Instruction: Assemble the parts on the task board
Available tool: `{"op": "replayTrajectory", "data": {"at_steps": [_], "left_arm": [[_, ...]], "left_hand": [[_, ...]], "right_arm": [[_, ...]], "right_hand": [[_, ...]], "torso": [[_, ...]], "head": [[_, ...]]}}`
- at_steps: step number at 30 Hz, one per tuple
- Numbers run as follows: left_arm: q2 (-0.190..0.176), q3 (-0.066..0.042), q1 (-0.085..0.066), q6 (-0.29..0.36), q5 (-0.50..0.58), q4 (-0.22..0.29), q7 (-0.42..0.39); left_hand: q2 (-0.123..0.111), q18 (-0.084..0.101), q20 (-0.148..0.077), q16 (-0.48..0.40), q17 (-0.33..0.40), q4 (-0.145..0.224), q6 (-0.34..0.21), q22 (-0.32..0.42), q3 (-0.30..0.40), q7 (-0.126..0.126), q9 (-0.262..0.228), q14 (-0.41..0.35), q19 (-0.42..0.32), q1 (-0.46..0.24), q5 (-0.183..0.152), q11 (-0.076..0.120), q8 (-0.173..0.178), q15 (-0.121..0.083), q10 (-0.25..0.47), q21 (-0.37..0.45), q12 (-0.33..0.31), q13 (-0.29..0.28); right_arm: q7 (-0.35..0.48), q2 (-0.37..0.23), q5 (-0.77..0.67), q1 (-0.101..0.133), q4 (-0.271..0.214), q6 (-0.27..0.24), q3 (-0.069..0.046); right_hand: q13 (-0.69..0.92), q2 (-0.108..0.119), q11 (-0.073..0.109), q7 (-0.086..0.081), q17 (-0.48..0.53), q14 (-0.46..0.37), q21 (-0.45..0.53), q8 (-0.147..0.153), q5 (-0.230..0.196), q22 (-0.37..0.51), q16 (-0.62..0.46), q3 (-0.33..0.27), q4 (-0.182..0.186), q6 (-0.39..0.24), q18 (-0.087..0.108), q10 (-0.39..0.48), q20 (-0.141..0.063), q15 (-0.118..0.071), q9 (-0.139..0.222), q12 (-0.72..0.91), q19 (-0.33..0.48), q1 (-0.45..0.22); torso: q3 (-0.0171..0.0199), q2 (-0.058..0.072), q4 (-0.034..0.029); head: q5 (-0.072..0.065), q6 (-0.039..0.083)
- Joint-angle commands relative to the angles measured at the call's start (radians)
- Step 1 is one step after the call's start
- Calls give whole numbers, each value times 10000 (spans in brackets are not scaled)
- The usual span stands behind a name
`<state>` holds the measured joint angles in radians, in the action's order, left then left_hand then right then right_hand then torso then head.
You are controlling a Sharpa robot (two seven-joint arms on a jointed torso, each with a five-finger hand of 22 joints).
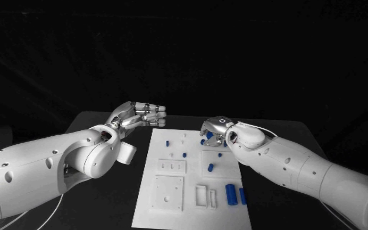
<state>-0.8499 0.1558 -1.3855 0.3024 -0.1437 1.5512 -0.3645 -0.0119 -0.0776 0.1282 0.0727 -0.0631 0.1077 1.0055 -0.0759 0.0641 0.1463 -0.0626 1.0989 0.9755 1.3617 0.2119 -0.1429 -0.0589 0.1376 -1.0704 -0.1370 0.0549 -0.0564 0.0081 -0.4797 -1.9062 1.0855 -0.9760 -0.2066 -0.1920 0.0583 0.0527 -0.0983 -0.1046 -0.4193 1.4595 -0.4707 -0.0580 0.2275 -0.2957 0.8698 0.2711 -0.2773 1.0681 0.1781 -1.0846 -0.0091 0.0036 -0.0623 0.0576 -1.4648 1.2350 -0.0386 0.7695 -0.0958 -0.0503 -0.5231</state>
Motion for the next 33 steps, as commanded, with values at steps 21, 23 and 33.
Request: {"op": "replayTrajectory", "data": {"at_steps": [21, 23, 33], "left_arm": [[5, -13, -106, -205, 7, 84, 53], [8, -13, -110, -208, 17, 60, 74], [21, -13, -130, -221, 58, 56, 104]], "left_hand": [[48, 51, 13, -9, -7, -207, -38, 16, -335, 61, -15, 3, 39, -21, -286, -64, -29, 31, 66, -51, 36, -16], [45, 51, 14, -10, -7, -211, -42, 16, -340, 66, -14, 2, 39, -24, -296, -67, -28, 31, 71, -51, 36, -15], [48, 50, 15, -8, -7, -244, -50, 16, -362, 68, -16, -1, 42, -1, -319, -68, -31, 34, 75, -48, 38, -16]], "right_arm": [[-330, 247, -700, 3, 441, 114, -8], [-360, 260, -735, 3, 449, 146, -8], [-434, 351, -783, 3, 585, 130, -9]], "right_hand": [[-5, 136, 32, -28, -34, -139, -287, -35, -301, -337, 473, 1125, -22, 31, 17, -60, -79, -45, 1, -4, -385, -32], [-8, 169, 35, -21, -25, -144, -309, -36, -353, -398, 519, 1406, -25, 74, 26, -111, -84, -48, 0, -10, -381, -55], [-7, 229, 19, -29, -7, -166, -349, -35, -413, -552, 638, 1850, 12, 84, 44, -100, -75, -36, 1, -6, -366, -134]], "torso": [[-165, 419, -89], [-171, 465, -93], [-182, 601, -94]], "head": [[157, 301], [168, 362], [141, 437]]}}
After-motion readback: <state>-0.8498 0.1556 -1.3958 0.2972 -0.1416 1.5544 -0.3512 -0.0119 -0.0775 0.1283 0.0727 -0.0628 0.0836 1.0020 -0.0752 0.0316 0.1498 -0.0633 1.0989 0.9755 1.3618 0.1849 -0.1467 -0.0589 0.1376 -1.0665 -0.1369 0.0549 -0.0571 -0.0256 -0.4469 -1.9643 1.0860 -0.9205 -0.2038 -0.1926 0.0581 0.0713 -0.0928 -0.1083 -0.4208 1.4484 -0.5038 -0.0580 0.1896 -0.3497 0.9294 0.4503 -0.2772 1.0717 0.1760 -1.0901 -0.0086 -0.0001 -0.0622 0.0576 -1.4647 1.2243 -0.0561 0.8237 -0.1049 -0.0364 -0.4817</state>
